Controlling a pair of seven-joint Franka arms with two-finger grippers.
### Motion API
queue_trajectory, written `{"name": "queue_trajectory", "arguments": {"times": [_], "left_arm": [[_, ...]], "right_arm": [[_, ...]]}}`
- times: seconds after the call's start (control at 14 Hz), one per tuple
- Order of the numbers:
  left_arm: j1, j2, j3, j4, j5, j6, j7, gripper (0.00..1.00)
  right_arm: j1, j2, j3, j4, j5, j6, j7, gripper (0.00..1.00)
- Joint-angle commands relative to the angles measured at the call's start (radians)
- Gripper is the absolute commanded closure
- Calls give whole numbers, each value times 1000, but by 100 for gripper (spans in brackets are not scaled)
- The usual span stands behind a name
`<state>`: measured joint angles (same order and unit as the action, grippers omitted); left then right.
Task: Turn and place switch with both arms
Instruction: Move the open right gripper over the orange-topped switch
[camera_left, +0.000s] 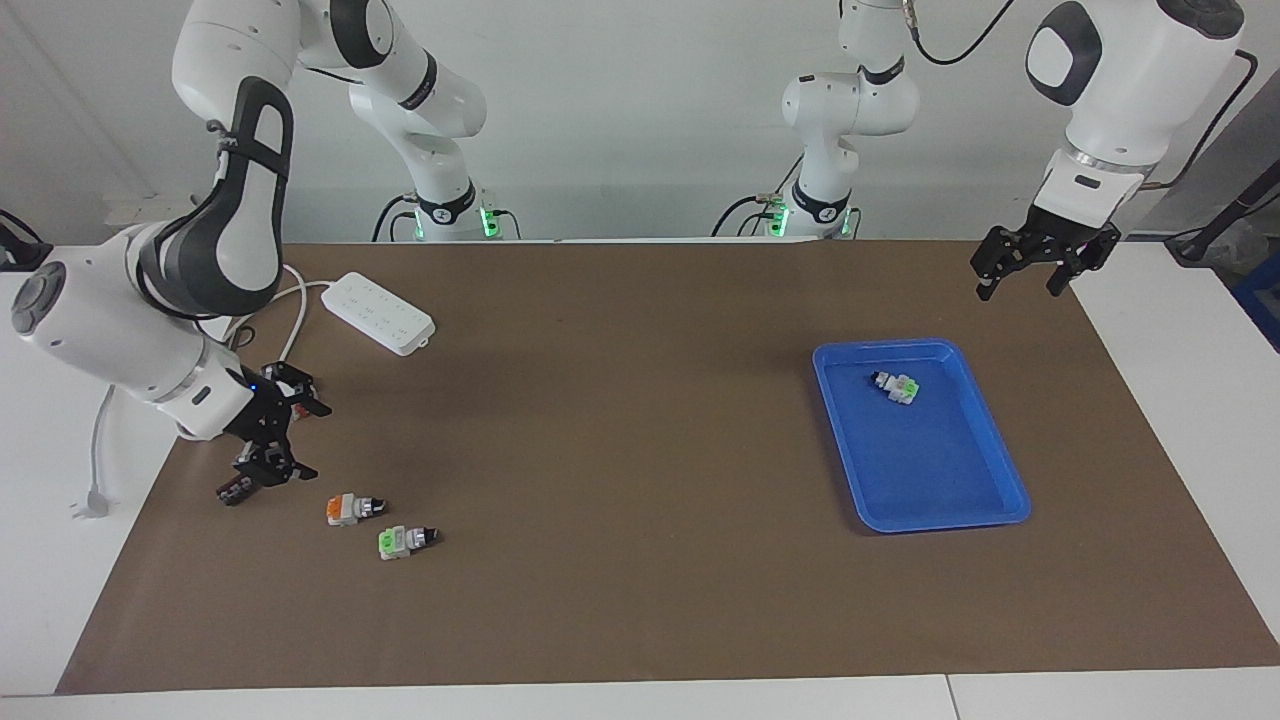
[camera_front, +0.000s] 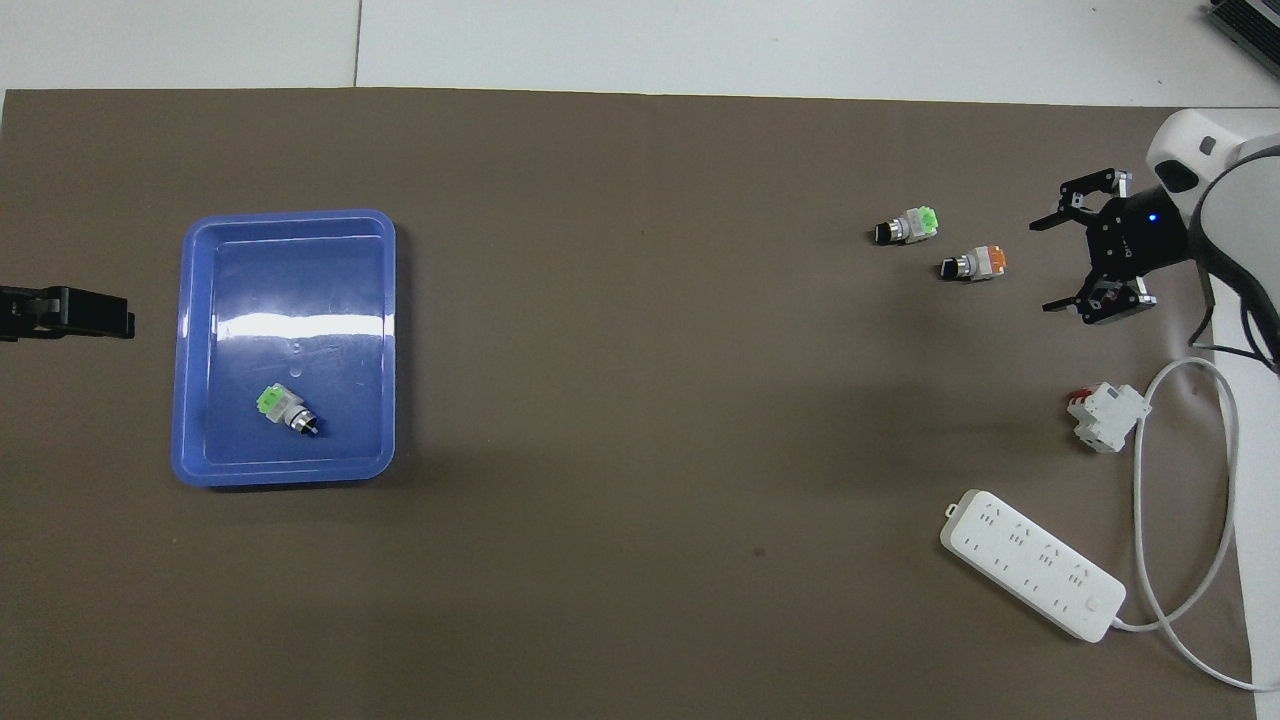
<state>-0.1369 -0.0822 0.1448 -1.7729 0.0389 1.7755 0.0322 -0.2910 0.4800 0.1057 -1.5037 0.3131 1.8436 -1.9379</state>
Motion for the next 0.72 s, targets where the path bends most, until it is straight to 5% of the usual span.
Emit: {"name": "queue_trajectory", "arguments": {"times": [0.0, 0.64], "left_arm": [[0, -28, -2, -28, 22, 2, -12, 0], [0, -28, -2, -28, 22, 2, -12, 0]], "right_arm": [[-83, 101, 86, 59, 24, 43, -70, 0], [-96, 175, 114, 63, 18, 203, -179, 0]]}}
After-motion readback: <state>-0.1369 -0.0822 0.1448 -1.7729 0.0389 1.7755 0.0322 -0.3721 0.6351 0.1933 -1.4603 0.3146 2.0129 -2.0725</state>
